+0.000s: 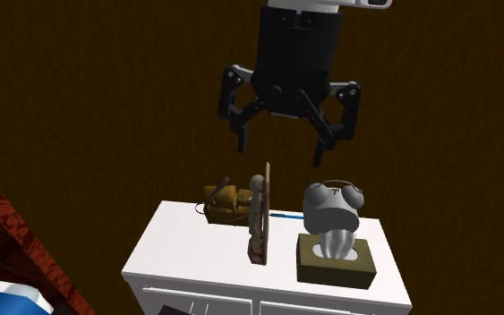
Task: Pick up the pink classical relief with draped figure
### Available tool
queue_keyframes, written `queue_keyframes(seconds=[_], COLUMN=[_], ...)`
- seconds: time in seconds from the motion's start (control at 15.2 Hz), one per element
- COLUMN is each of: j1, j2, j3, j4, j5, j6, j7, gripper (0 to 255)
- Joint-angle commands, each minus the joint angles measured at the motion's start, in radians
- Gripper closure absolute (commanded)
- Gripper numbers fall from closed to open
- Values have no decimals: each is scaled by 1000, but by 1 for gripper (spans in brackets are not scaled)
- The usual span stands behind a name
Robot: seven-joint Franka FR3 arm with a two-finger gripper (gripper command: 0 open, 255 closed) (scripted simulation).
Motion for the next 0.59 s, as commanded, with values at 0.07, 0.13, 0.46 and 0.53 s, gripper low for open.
queue_keyframes(seconds=[0.07, 0.13, 0.46, 0.53], j1=[2, 4, 11, 13], j2=[26, 53, 201, 233], j3=[7, 15, 50, 56], j4=[-5, -9, -6, -2], j5=[2, 3, 6, 6], j6=[30, 59, 198, 224], j7=[6, 12, 41, 48], gripper=[0, 0, 0, 0])
